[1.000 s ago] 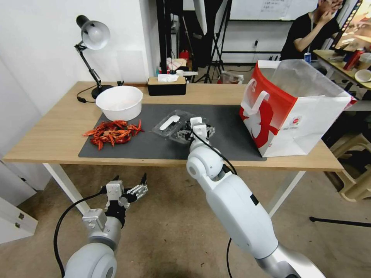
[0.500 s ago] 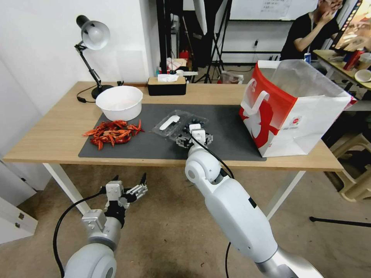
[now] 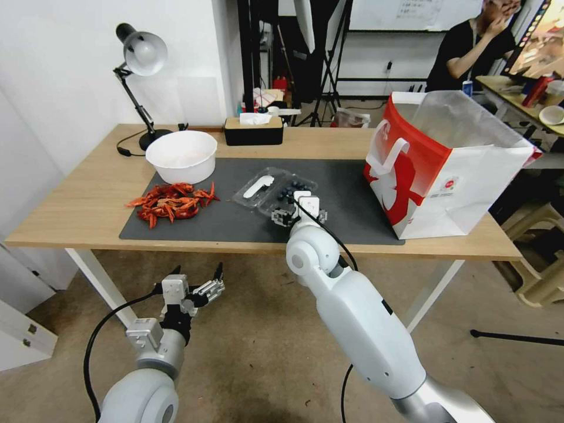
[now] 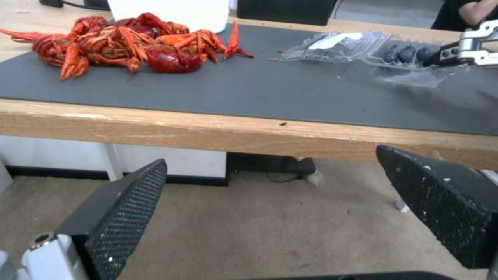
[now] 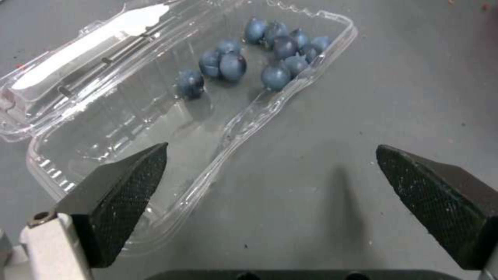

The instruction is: Close the takeout container lid, then place the container into the takeout bag.

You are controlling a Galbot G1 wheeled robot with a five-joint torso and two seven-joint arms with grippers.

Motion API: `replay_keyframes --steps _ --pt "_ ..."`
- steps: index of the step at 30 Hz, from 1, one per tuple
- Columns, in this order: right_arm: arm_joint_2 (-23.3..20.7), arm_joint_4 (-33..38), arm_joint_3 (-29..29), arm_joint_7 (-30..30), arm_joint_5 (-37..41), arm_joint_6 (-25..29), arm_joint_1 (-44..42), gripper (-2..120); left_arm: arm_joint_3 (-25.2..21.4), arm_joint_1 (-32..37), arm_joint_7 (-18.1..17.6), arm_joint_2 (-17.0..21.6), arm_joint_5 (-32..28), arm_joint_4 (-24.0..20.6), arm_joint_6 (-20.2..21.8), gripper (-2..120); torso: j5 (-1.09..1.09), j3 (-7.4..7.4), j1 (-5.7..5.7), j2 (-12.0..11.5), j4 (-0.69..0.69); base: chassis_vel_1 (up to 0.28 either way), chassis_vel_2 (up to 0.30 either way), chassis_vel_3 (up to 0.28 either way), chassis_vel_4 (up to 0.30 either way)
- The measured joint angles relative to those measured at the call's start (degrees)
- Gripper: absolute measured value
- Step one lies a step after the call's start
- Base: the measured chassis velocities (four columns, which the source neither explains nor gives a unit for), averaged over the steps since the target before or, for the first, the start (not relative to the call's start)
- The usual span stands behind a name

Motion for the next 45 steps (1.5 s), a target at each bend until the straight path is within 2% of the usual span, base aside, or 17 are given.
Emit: replay_keyframes --steps 23,45 --pt "-3.3 1.7 2.3 6.5 10.5 0.0 0.8 100 0.6 -0.4 0.0 0.2 0.1 0.5 -0.7 100 0.00 0.00 0.00 0.0 0.00 0.000 0.000 0.000 0.000" --pt "-7.5 3.6 4.7 5.0 12.0 0.0 0.1 100 1.2 0.0 0.0 -0.1 0.6 0.8 -1.3 100 -0.01 0.00 0.00 0.0 0.01 0.000 0.000 0.000 0.000"
